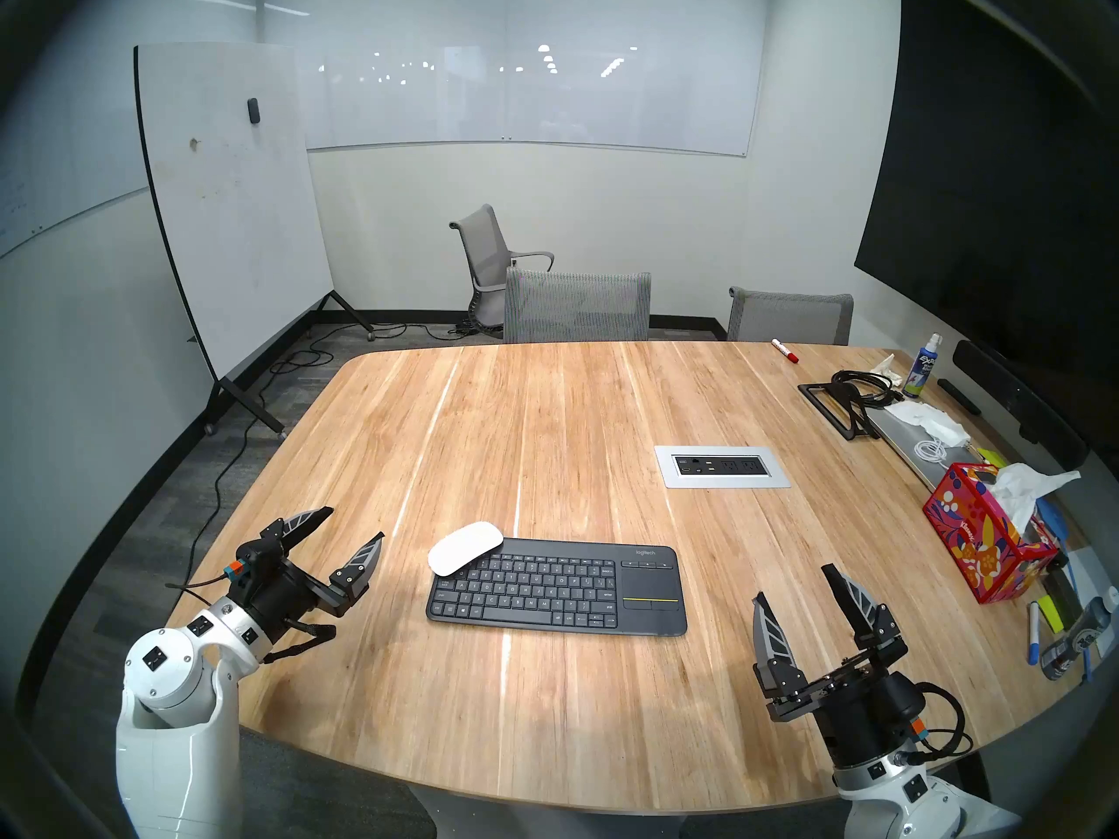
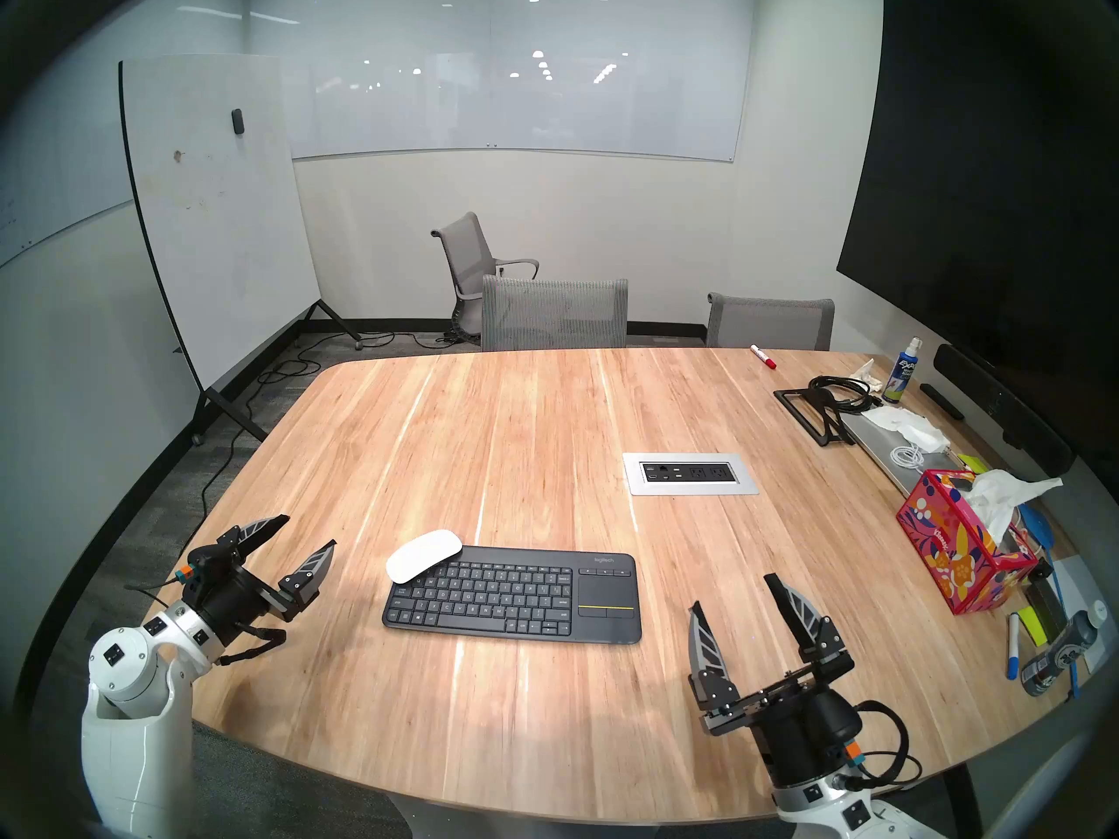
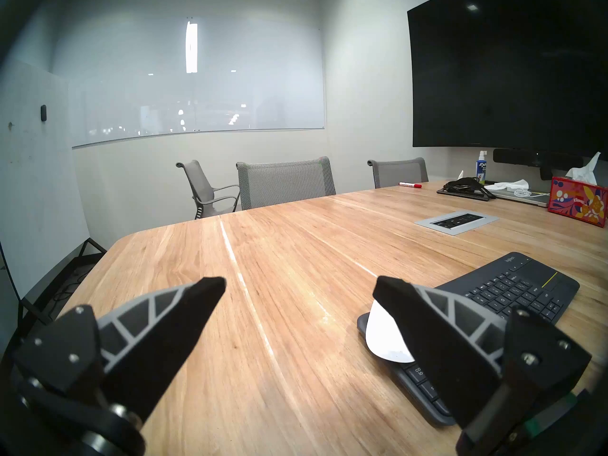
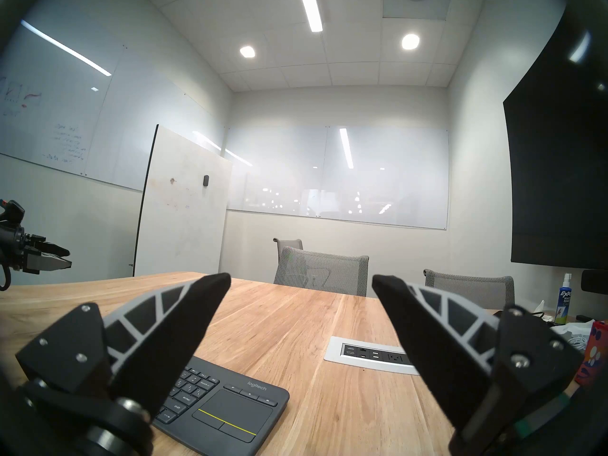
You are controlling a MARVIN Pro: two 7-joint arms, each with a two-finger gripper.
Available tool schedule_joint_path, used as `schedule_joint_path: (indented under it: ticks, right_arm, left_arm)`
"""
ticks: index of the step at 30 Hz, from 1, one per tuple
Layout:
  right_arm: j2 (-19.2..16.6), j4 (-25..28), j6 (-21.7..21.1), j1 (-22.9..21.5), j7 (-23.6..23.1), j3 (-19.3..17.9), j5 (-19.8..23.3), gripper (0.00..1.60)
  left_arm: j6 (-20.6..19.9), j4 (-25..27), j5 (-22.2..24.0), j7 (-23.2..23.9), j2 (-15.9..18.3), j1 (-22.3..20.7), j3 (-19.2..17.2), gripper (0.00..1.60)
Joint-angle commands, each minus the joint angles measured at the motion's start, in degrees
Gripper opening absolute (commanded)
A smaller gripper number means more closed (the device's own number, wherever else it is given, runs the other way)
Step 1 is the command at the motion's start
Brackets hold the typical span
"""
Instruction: Put the mouse beside the keyboard
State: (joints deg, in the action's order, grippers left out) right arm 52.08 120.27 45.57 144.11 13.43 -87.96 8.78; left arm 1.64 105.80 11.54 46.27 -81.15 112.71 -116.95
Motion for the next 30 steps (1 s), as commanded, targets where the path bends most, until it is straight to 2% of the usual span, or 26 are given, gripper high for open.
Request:
schedule_joint_path:
  ticks: [1, 7, 10, 19, 30]
  right_arm:
    - [0.0, 0.6, 0.1, 0.0, 0.0, 0.0, 0.0, 1.6]
    - [0.0, 0.6, 0.1, 0.0, 0.0, 0.0, 0.0, 1.6]
    - [0.0, 0.6, 0.1, 0.0, 0.0, 0.0, 0.0, 1.6]
    - [0.0, 0.6, 0.1, 0.0, 0.0, 0.0, 0.0, 1.6]
    - [0.0, 0.6, 0.1, 0.0, 0.0, 0.0, 0.0, 1.6]
  left_arm:
    - [2.4, -2.3, -1.7, 1.3, 2.2, -1.2, 0.9, 1.6]
    - [2.9, -5.7, -2.9, 3.4, 4.5, -3.5, 2.1, 1.6]
    - [3.6, -8.3, -3.9, 4.4, 5.9, -6.0, 3.1, 1.6]
    - [4.7, -10.8, -3.7, 7.6, 7.8, -9.3, 4.0, 1.6]
    - [5.0, -12.9, -3.1, 11.8, 10.0, -10.9, 4.9, 1.6]
